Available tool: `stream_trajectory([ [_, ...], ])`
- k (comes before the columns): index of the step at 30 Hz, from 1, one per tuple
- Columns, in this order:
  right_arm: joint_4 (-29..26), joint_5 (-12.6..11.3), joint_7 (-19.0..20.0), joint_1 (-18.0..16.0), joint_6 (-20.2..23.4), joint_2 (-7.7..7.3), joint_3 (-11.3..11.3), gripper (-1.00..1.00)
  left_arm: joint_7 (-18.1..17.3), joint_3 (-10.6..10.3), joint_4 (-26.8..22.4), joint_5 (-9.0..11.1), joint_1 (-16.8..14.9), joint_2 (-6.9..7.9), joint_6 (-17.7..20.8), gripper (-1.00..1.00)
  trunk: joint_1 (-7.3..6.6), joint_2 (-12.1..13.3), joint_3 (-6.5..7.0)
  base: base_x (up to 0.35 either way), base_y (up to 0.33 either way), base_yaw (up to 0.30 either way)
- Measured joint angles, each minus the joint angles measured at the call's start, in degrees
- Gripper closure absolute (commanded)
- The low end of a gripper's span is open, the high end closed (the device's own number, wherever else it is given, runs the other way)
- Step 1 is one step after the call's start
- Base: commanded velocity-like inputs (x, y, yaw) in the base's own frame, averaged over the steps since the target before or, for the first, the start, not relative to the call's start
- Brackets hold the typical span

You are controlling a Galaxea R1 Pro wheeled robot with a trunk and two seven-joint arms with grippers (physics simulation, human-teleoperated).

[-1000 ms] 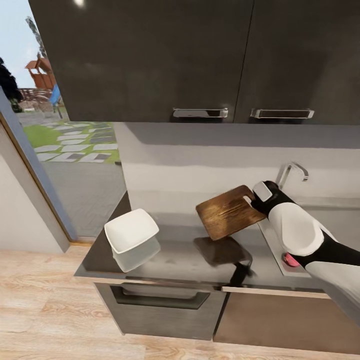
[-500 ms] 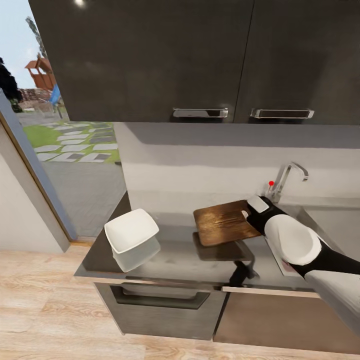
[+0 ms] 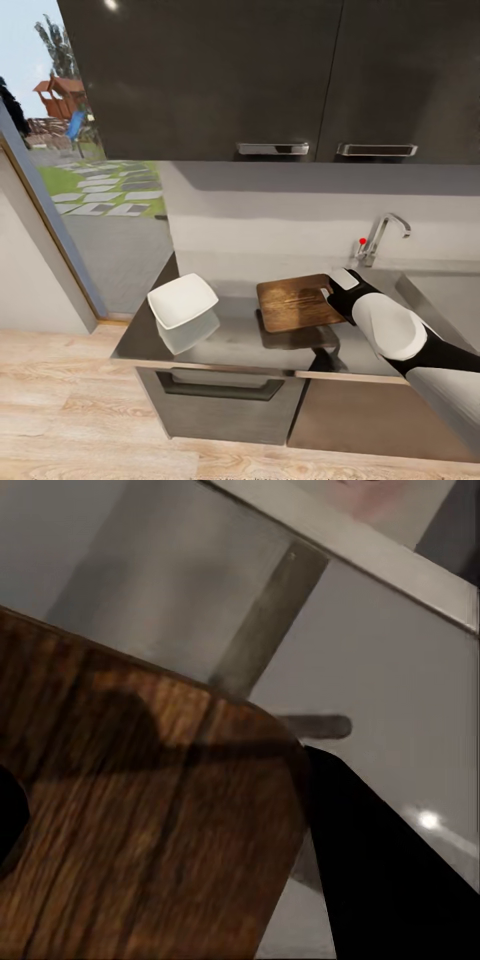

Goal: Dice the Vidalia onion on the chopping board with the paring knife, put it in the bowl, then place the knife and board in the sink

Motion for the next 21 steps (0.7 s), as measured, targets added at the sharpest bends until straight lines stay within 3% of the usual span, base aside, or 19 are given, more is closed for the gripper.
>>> stream_trajectory([
  [3,0.0,-0.5,0.0,0.0,-0.4,-0.16,0.1,1.00,0.0,0.0,0.0,0.0,0.0,0.00,0.0,-1.00,0.00,0.0,0.00,-0.074,0.070,0.000],
  [9,-0.1,-4.1,0.1,0.0,-1.2,-0.39,0.0,1.00,0.0,0.0,0.1,0.1,0.0,0.00,0.0,-1.00,-0.01,0.0,0.00,-0.009,0.009,0.000],
  [21,-0.2,-4.4,-0.3,0.0,-3.0,-0.50,0.1,1.00,-0.1,-0.1,0.1,0.1,0.0,0.00,0.0,-1.00,-0.01,0.0,0.00,0.000,0.000,0.000],
])
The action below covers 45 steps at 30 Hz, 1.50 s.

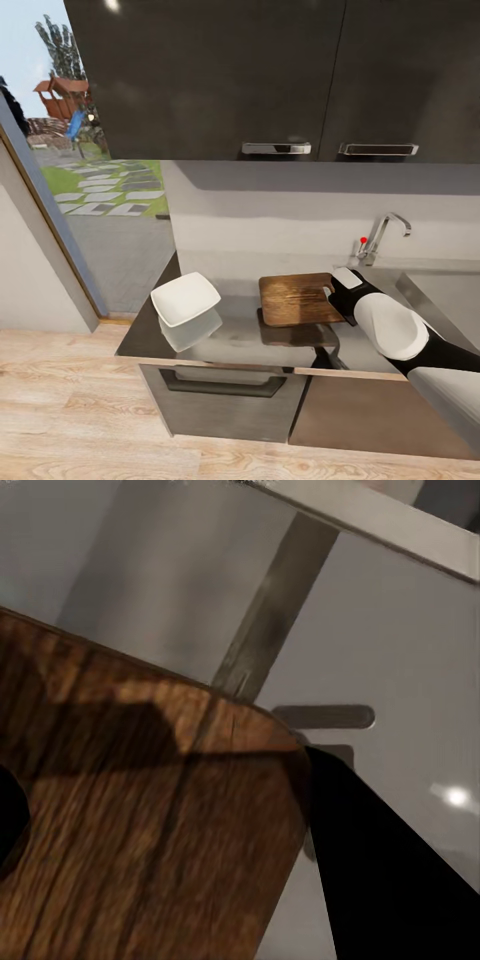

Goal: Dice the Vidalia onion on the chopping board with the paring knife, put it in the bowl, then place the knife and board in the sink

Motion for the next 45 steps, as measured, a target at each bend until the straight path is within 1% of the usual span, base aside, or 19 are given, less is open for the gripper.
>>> stream_trajectory([
  [7,0.0,0.0,-0.3,0.8,0.0,0.00,0.2,1.00,-0.1,0.0,0.0,0.0,0.0,0.00,0.0,-1.00,0.00,0.0,-0.01,0.000,0.000,0.000],
  [12,0.1,0.0,-2.3,1.4,0.0,-0.01,0.1,1.00,-0.1,0.0,0.0,0.0,0.0,0.00,0.0,-1.00,0.00,0.0,-0.07,0.000,0.000,0.013],
  [17,0.1,0.0,-2.8,1.9,0.0,0.01,0.0,1.00,-0.1,0.0,0.0,0.0,0.0,0.00,0.0,-1.00,0.00,0.0,-0.44,0.000,0.000,0.057],
  [29,0.0,-0.1,-2.8,2.0,0.0,0.00,0.0,1.00,-0.1,0.0,0.0,0.0,0.0,0.00,0.0,-1.00,0.00,0.0,-1.46,0.000,0.000,0.042],
  [32,0.0,-1.1,-2.8,2.0,0.0,0.00,-0.1,1.00,-0.1,0.0,0.0,0.0,0.0,0.00,0.0,-1.00,0.00,0.0,-1.56,0.000,0.000,0.002],
  [35,0.0,-3.8,-2.7,2.0,-0.1,-0.18,-0.2,1.00,-0.1,0.0,0.0,0.0,0.0,0.00,0.0,-1.00,0.00,0.0,-1.58,0.000,0.000,-0.027],
  [37,0.0,-4.9,-2.7,2.0,-0.1,-0.66,-0.2,1.00,-0.1,0.0,0.0,0.0,0.0,0.00,0.0,-1.00,0.00,0.0,-1.59,0.000,0.000,-0.113],
  [38,0.0,-5.2,-2.7,2.0,0.0,-0.87,0.1,1.00,-0.1,0.0,0.0,0.0,0.0,0.00,0.0,-1.00,0.00,0.0,-1.59,0.000,0.000,-0.175],
  [39,0.0,-5.6,-2.7,2.0,0.0,-1.22,-0.2,1.00,-0.1,0.0,0.0,0.0,0.0,0.00,0.0,-1.00,0.00,0.0,-1.59,0.000,0.000,-0.229],
  [41,0.0,-6.1,-2.6,2.0,0.0,-1.74,0.1,1.00,-0.1,0.0,0.0,0.0,0.0,0.00,0.0,-1.00,0.00,0.0,-1.60,0.000,0.000,-0.250],
  [45,0.0,-6.4,-2.6,2.0,0.1,-1.95,0.0,1.00,-0.1,0.0,0.1,0.1,0.0,0.00,0.0,-1.00,0.00,0.0,-1.60,0.000,0.000,-0.107],
])
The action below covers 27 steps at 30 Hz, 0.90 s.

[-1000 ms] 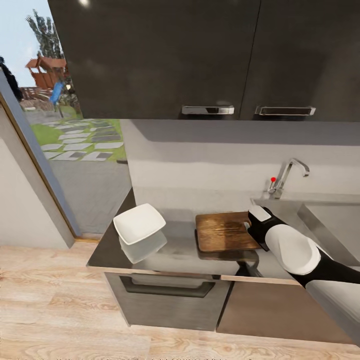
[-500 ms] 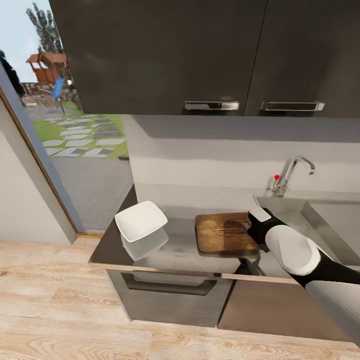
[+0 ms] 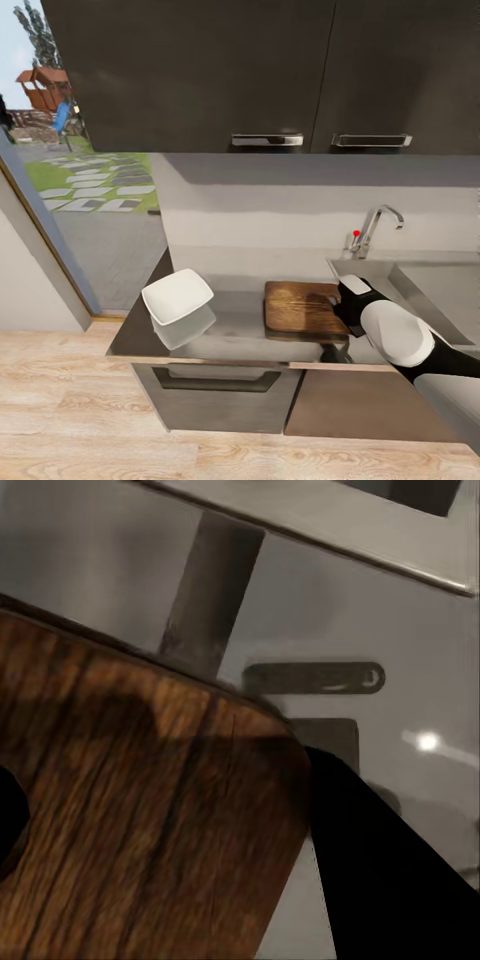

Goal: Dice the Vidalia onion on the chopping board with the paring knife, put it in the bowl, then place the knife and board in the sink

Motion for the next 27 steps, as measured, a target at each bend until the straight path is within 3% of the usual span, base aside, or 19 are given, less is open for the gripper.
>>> stream_trajectory([
  [11,0.2,-0.2,0.2,0.0,-0.2,0.97,0.3,1.00,0.0,0.0,0.5,-0.1,0.0,0.00,0.0,-1.00,0.00,0.0,0.00,0.000,0.000,0.002],
  [16,0.2,0.0,0.2,0.0,-0.2,1.68,0.3,1.00,0.0,0.1,0.5,-0.1,0.0,0.00,0.0,-1.00,-0.01,0.0,-0.01,0.062,0.000,0.157],
  [27,0.3,0.1,0.2,0.0,-0.3,1.94,0.3,1.00,0.0,0.0,0.7,-0.1,0.0,0.00,0.0,-1.00,0.00,0.0,0.00,0.057,0.000,0.017],
])
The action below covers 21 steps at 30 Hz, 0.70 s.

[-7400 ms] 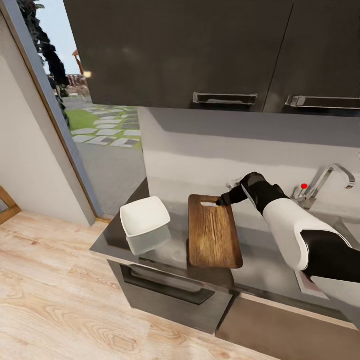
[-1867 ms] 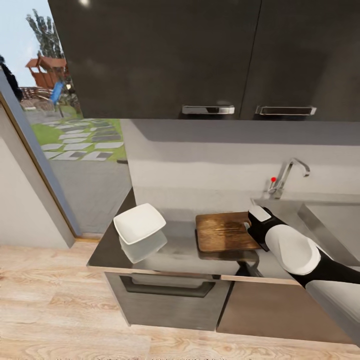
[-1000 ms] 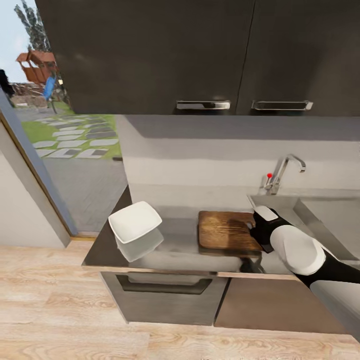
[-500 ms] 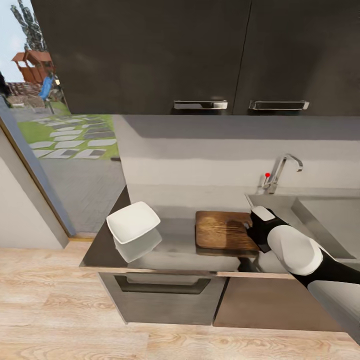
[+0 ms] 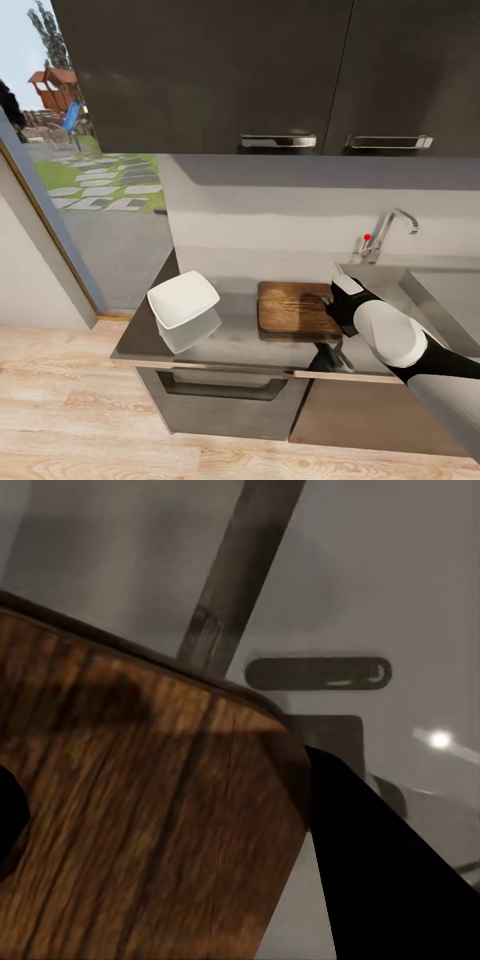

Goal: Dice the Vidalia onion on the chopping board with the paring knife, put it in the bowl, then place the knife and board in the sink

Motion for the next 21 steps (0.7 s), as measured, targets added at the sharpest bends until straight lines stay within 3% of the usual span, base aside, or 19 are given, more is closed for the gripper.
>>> stream_trajectory([
  [1,0.0,0.0,0.0,0.0,0.0,0.00,0.0,-1.00,0.0,0.0,0.0,0.0,0.0,0.00,0.0,-1.00,0.00,0.0,0.00,0.001,0.000,0.000],
  [21,-0.8,0.1,0.2,0.0,-0.2,-0.05,0.6,-1.00,0.0,0.0,0.0,0.0,0.0,-0.03,0.0,-1.00,0.00,0.0,0.00,0.000,0.000,0.000],
])
